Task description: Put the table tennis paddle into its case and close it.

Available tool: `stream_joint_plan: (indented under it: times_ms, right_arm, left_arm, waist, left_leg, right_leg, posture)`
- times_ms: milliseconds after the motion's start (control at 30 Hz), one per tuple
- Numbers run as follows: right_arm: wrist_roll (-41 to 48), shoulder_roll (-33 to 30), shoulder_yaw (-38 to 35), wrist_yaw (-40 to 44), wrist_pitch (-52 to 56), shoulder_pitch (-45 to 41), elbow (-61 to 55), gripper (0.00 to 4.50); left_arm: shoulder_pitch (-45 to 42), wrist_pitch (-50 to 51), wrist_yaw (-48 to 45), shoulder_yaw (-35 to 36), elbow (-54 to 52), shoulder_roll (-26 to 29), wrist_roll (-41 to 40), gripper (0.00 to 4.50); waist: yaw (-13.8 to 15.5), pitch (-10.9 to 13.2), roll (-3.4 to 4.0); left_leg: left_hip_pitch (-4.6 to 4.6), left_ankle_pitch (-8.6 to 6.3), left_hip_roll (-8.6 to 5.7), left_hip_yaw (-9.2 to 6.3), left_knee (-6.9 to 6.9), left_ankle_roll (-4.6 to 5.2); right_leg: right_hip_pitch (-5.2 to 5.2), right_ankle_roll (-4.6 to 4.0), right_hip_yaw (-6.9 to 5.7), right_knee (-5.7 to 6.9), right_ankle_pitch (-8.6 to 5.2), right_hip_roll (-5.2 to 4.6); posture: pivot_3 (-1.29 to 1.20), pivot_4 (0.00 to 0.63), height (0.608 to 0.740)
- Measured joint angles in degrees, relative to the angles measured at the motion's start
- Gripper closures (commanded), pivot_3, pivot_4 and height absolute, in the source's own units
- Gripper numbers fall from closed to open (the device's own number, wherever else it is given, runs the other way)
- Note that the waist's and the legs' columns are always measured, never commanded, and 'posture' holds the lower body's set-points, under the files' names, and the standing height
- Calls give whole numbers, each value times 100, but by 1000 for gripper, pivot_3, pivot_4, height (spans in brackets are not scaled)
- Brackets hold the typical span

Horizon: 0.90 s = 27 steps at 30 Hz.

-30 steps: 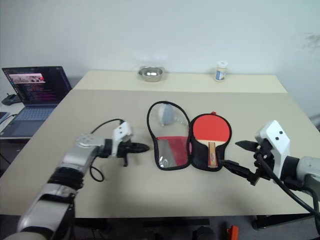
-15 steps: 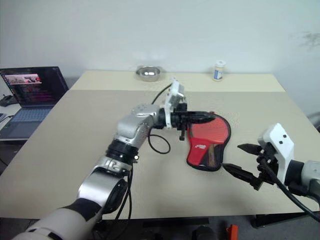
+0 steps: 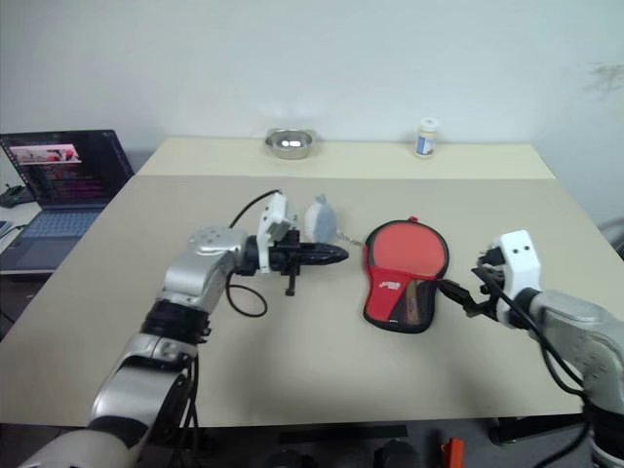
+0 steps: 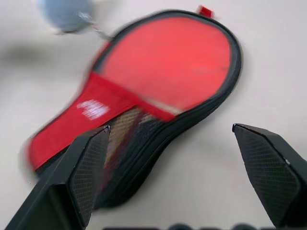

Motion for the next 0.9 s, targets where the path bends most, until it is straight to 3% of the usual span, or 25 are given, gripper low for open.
stream_joint_plan:
  times_ms: [133,267,600,700,900]
  right_arm:
    - [-443,436,364,-38,-333,-233,809,0]
    - [-805,479,560,77,-622,-241,1233,0]
    - [-1151,828,781,377,-784,-430,1633,0]
    - [-1265,945,886,450,-821,-553,1771,586]
    - [-1350,1149,974,654,-796,-842,2150,2434]
  left_arm:
    - [184,234,118,65,-417,202,-89,4453]
    - [278,288,209,67,-600,240,-101,4453]
    - [308,364,304,67,-673,281,-104,4453]
    - [308,364,322,65,-689,285,-101,4500]
    - [337,363,368,58,-739,419,-84,4500]
  waist:
    - [26,0,0]
    - [32,0,0]
    - [-42,-1,-1]
    - [-88,-3,-4]
    - [-119,-5,-5]
  left_leg:
    - [-4,0,-6,3,6,1]
    - [0,-1,0,3,6,1]
    - [18,0,5,7,5,1]
    - [24,0,10,8,4,0]
    - [33,2,23,7,3,-2]
  right_leg:
    - [1,0,1,-3,1,-6]
    - [1,0,0,3,1,-3]
    - [7,-1,4,19,1,3]
    - [8,-1,8,22,1,4]
    - [8,-8,8,28,6,5]
  posture:
    - [0,150,740]
    - [0,150,740]
    - [0,150,740]
    - [0,150,740]
    - [0,150,740]
